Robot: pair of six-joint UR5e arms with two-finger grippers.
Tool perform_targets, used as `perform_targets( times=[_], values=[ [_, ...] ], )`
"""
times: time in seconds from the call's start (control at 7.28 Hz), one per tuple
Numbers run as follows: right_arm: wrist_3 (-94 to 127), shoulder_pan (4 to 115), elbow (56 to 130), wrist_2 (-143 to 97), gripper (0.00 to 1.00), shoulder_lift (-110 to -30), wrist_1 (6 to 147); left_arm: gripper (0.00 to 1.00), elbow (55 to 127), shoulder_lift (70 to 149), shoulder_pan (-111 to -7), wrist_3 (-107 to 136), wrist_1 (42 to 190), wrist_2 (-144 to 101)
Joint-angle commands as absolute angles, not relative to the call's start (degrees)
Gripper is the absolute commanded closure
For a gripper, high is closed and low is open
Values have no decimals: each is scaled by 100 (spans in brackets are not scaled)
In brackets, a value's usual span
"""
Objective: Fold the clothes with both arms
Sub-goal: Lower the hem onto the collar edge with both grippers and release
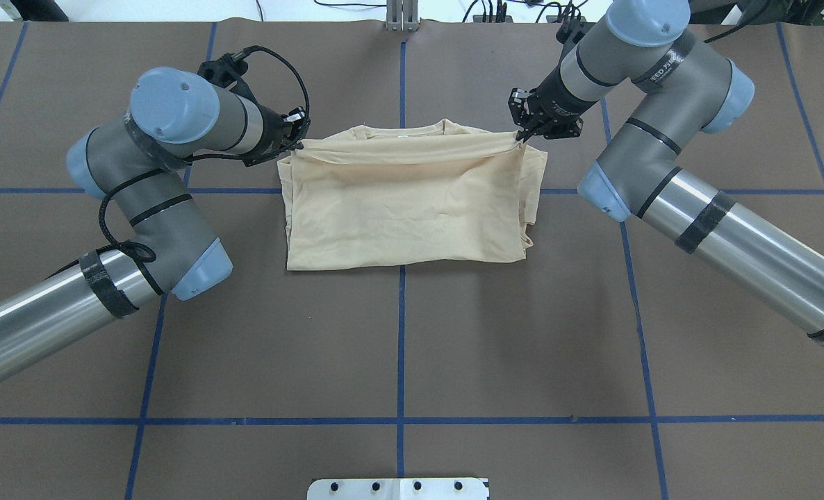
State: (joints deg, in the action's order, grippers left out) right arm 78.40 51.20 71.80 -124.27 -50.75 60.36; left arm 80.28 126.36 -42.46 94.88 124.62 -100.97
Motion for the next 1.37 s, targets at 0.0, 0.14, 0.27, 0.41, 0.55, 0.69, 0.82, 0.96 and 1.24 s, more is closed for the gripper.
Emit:
perform_targets(
  times=[0.0, 0.14, 0.27, 0.41, 0.55, 0.69, 0.82, 0.96, 1.24],
  values=[
    [7840, 5124, 7032, -12358, 100, -5001, 6029, 100, 7919, 12647, -4271, 9483, 12472, -10011],
    [7840, 5133, 7014, -12340, 100, -5010, 6021, 100, 7858, 12656, -4271, 9492, 12498, -9898],
    [7840, 5133, 7014, -12322, 100, -5001, 6021, 100, 7840, 12674, -4263, 9492, 12498, -9896],
    [7840, 5133, 7014, -12322, 100, -4975, 6021, 100, 7840, 12726, -4263, 9510, 12489, -9896],
    [7849, 5133, 7014, -12322, 100, -4931, 6021, 100, 7840, 12779, -4263, 9536, 12489, -9896],
    [7849, 5124, 7014, -12322, 100, -4887, 6029, 100, 7840, 12840, -4263, 9606, 12489, -9905],
    [7849, 5098, 7022, -12331, 100, -4861, 6021, 100, 7849, 12884, -4245, 9606, 12472, -9905],
    [7849, 5072, 7022, -12331, 100, -4843, 6003, 100, 7875, 12885, -4245, 9606, 12472, -9914],
    [7849, 5063, 7022, -12314, 35, -4834, 6003, 17, 7875, 12876, -4245, 9563, 12472, -9914]
  ],
)
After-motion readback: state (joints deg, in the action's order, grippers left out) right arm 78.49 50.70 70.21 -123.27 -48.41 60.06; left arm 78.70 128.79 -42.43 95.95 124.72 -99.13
